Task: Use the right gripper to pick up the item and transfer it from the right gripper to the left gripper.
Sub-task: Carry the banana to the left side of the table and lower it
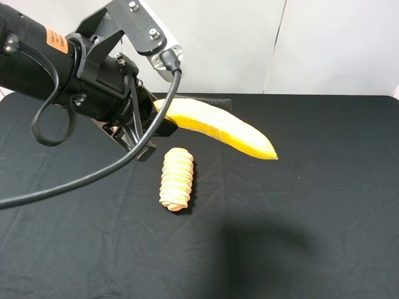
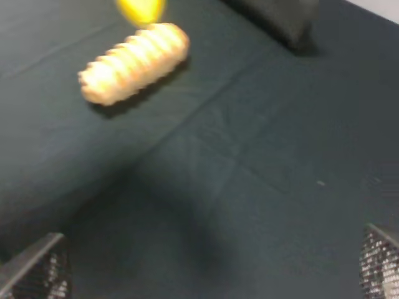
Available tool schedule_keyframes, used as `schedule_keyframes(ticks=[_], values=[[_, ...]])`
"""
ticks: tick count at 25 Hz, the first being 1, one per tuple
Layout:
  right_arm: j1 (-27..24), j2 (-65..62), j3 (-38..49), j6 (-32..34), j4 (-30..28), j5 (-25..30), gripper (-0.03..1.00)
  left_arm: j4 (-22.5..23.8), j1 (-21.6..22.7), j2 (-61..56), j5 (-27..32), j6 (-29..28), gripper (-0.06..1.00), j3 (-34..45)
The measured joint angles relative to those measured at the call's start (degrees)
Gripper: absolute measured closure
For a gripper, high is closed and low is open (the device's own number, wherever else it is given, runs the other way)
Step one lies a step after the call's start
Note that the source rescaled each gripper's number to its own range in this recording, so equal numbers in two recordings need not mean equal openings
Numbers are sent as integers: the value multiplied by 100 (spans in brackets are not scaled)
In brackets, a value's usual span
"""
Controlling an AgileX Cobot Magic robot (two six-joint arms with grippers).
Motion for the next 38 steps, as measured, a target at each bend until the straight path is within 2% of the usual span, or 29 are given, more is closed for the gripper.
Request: schedule_keyframes(ticks=[8,13,17,20,23,26,28,31,38], values=[[-2153,-438,0,0,0,-6,-3,0,0,0,-5,0,94,0],[-2977,-449,0,0,0,-6,-3,0,0,0,-5,-26,94,0],[-3115,-449,0,0,0,-6,-3,22,0,0,40,-288,94,-104],[-3129,-449,0,0,0,-6,-3,290,0,2,111,-696,94,-382],[-3129,-449,0,0,0,-6,-3,961,0,2,346,-1415,94,-750],[-3129,-449,0,0,0,-6,-3,1853,164,2,685,-2372,94,-1137],[-3129,-449,0,0,0,-6,-3,2344,439,2,925,-3005,94,-1320],[-3129,-449,0,0,0,-6,-3,2849,971,2,1125,-3536,94,-1437],[-3129,-449,0,0,0,-6,-3,3006,2378,272,1257,-3666,94,-1437]])
